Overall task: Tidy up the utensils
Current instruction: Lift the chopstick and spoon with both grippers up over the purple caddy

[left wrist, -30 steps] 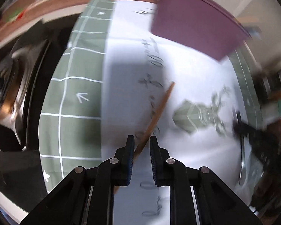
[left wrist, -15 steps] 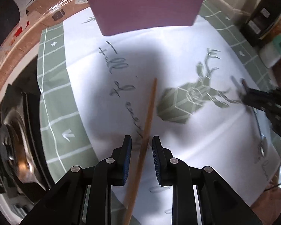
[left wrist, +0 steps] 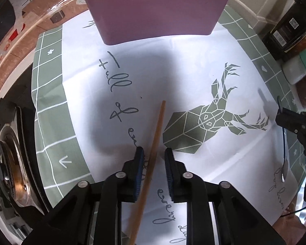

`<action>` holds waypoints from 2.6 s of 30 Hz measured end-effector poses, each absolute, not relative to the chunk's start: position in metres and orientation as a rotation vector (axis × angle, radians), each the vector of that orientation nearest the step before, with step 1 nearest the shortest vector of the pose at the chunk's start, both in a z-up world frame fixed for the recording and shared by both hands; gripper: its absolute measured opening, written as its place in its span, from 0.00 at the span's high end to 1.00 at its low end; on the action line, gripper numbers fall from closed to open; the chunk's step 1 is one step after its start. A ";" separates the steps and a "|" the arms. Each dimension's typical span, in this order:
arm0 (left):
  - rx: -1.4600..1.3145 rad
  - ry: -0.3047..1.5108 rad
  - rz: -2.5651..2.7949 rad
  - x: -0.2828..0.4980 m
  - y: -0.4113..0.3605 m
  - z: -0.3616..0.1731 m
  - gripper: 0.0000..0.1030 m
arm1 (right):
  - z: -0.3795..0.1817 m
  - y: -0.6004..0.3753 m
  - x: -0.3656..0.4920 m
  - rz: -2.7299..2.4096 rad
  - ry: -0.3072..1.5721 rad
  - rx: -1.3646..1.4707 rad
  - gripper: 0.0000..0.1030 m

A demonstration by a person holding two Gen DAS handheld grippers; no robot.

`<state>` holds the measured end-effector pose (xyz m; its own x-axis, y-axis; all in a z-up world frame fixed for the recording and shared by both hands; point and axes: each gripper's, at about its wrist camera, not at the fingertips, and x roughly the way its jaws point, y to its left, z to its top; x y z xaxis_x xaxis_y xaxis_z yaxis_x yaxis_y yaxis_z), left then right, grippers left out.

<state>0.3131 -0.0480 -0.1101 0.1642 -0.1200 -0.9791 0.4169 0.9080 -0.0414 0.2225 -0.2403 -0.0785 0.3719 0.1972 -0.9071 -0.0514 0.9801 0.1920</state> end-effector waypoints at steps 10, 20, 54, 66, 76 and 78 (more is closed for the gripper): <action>-0.279 1.102 -0.308 0.259 0.031 -0.061 0.94 | -0.043 -0.221 0.222 0.172 1.090 0.088 0.89; -0.267 0.835 -0.319 0.237 0.056 0.003 0.94 | 0.001 -0.191 0.216 0.189 0.963 0.035 0.91; -0.146 0.783 -0.295 0.217 0.064 0.027 0.94 | -0.081 -0.195 0.275 0.034 1.188 0.143 0.75; -0.190 0.786 -0.298 0.205 0.072 0.026 0.94 | -0.097 -0.169 0.270 -0.007 1.156 0.036 0.89; -0.172 0.774 -0.324 0.201 0.071 0.035 0.94 | -0.038 -0.183 0.219 0.109 0.974 0.071 0.89; -0.169 0.772 -0.340 0.202 0.069 0.037 0.94 | -0.020 -0.186 0.212 0.115 0.927 0.077 0.89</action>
<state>0.2022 0.0690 0.0369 0.6660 -0.3605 -0.6531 0.2383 0.9324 -0.2717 0.2116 -0.1856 -0.0198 0.5951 0.1317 -0.7928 -0.0653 0.9911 0.1157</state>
